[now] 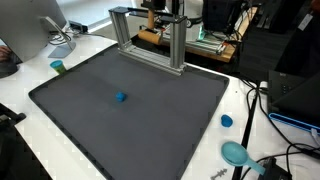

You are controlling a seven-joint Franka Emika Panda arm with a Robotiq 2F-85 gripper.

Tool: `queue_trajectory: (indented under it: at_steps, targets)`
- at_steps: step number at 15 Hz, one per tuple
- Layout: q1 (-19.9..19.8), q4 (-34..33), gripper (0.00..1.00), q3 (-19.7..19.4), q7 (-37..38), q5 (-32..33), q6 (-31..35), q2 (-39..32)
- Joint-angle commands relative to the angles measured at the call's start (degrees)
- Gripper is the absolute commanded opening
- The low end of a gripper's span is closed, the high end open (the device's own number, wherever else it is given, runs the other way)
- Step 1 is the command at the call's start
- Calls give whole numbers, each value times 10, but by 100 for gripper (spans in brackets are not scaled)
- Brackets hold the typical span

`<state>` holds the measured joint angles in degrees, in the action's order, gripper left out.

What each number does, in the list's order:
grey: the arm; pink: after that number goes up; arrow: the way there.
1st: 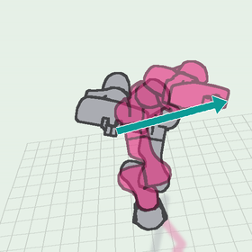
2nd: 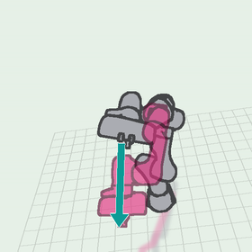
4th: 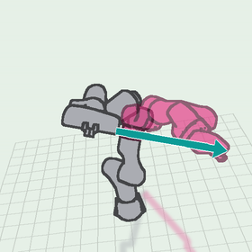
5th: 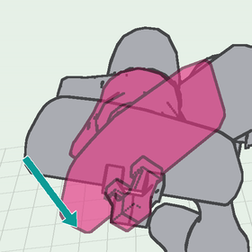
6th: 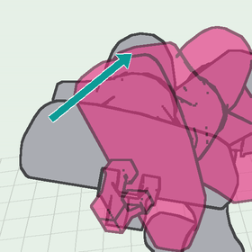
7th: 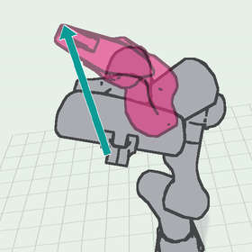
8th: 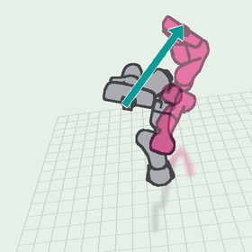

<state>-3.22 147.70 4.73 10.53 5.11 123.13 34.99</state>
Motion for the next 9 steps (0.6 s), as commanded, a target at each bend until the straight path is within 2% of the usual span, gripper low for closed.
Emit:
queue_trajectory:
  at_steps: [1, 4, 9]
  targets:
    - [-29, -100, 22, 9, 35, 37, 22, -95]
    - [-44, -200, 22, 12, 58, 47, 15, -191]
    - [-15, -347, 22, 6, 119, 58, -12, -350]
